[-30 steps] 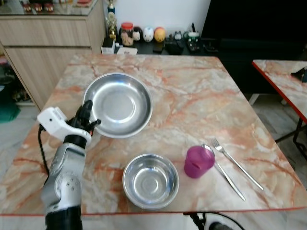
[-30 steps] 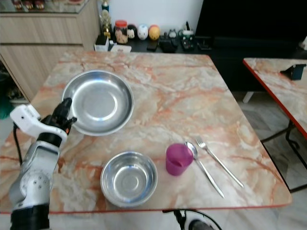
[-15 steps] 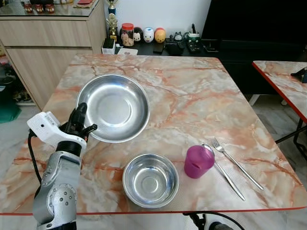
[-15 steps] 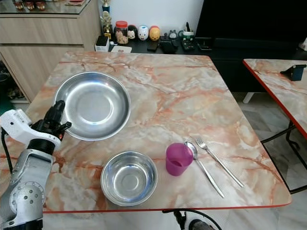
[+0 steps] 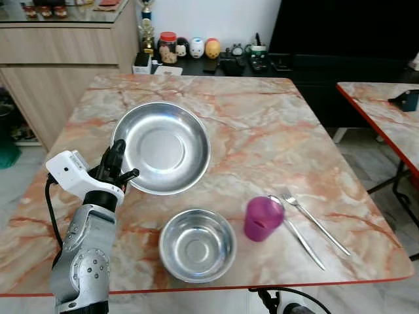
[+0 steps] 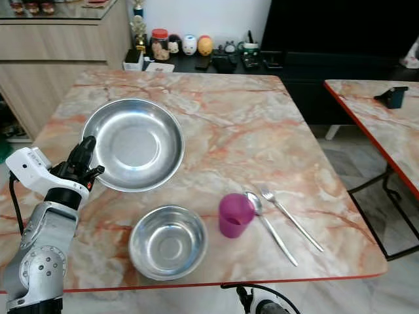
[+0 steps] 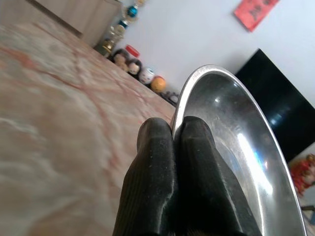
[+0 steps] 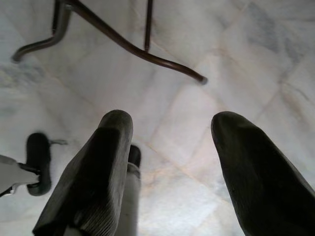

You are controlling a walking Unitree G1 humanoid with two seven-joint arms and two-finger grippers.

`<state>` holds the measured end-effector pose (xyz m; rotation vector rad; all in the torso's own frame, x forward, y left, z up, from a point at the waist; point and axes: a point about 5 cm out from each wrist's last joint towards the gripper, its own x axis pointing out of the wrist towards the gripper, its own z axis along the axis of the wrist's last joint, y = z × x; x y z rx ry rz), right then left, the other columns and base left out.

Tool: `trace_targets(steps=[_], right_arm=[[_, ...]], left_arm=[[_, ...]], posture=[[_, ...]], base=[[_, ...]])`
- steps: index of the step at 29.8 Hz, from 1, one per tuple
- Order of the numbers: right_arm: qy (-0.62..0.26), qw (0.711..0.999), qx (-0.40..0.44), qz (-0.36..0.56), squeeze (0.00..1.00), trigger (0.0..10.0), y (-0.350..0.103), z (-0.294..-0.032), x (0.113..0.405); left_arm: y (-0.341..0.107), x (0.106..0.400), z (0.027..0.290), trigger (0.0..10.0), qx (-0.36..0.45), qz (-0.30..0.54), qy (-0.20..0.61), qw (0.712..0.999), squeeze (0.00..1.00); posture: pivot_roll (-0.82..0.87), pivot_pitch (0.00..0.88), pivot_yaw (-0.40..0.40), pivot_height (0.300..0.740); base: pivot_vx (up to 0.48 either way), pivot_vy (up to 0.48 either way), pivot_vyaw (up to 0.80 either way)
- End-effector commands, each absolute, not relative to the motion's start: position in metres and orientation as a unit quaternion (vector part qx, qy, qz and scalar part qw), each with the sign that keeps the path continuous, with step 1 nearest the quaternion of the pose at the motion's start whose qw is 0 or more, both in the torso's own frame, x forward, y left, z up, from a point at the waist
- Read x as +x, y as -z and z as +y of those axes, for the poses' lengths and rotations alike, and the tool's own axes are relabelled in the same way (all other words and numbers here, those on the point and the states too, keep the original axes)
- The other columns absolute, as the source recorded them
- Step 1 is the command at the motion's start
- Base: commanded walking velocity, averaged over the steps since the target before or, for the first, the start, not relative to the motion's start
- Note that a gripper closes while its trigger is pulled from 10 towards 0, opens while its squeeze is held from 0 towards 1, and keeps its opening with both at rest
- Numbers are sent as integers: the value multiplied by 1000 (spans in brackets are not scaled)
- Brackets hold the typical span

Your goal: Setting the table

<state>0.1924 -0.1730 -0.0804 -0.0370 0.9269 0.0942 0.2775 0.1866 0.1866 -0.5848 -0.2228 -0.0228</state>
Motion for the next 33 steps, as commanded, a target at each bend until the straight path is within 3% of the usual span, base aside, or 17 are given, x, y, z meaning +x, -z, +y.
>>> trace_targets(steps=[1, 33], right_arm=[[-34, 895, -14, 445, 0, 10000, 80, -177, 193], [-29, 897, -11, 441, 0, 10000, 79, -178, 194]], left_arm=[[-192, 280, 181, 10000, -285, -121, 20, 951, 0], [-224, 285, 171, 10000, -296, -171, 49, 938, 0]], posture=[[0, 0, -74, 719], [-7, 0, -79, 719]], base=[[0, -311, 0], [0, -320, 0]])
